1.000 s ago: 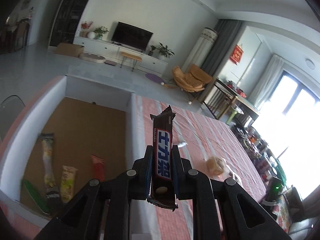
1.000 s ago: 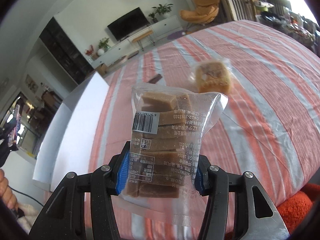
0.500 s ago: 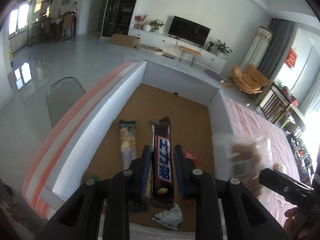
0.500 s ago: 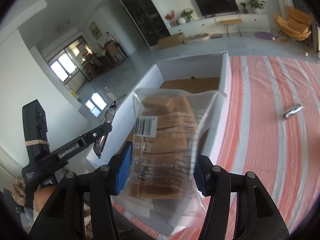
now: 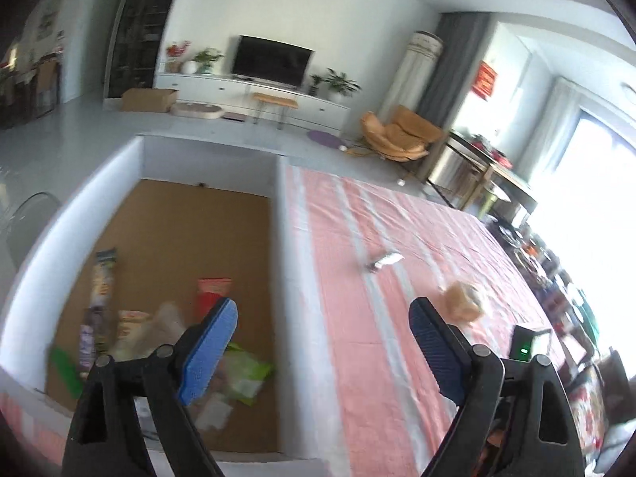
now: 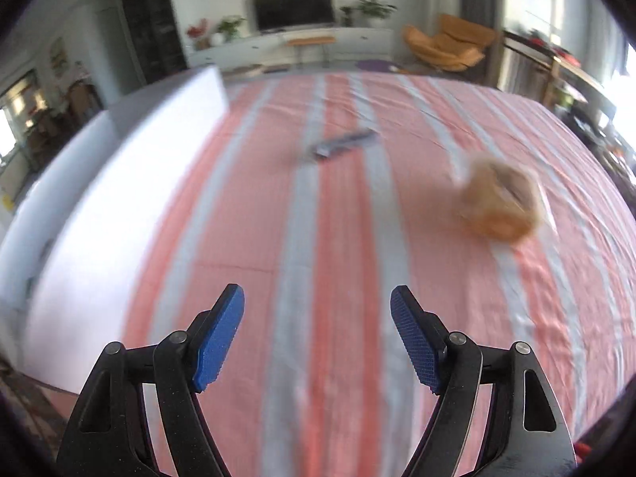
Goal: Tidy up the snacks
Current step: 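Move both grippers back over the remaining snacks on the table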
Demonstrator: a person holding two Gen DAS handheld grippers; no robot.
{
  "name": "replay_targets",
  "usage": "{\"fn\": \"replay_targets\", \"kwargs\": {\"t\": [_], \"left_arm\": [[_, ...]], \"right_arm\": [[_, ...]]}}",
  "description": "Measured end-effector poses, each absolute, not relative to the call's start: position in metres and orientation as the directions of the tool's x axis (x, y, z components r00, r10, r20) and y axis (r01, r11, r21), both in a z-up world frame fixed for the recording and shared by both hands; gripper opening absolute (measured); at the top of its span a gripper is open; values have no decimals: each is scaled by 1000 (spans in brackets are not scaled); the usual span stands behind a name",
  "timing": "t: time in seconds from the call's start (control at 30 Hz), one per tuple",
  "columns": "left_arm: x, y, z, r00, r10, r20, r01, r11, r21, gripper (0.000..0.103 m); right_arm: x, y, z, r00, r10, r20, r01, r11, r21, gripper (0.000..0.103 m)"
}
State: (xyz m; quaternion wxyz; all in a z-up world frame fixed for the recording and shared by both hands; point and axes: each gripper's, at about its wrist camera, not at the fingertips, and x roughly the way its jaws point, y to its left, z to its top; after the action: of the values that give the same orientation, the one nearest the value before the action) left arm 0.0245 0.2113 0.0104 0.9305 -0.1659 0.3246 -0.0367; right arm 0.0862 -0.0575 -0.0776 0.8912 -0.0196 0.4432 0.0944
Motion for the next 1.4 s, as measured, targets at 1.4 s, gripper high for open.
{"fn": "replay_targets", "kwargs": {"t": [1.4], "left_arm": [[138, 45, -143, 585, -48, -809, 80, 997, -2, 103]], "right_arm": [[79, -133, -99, 589, -46, -807, 112, 993, 25, 90]]}}
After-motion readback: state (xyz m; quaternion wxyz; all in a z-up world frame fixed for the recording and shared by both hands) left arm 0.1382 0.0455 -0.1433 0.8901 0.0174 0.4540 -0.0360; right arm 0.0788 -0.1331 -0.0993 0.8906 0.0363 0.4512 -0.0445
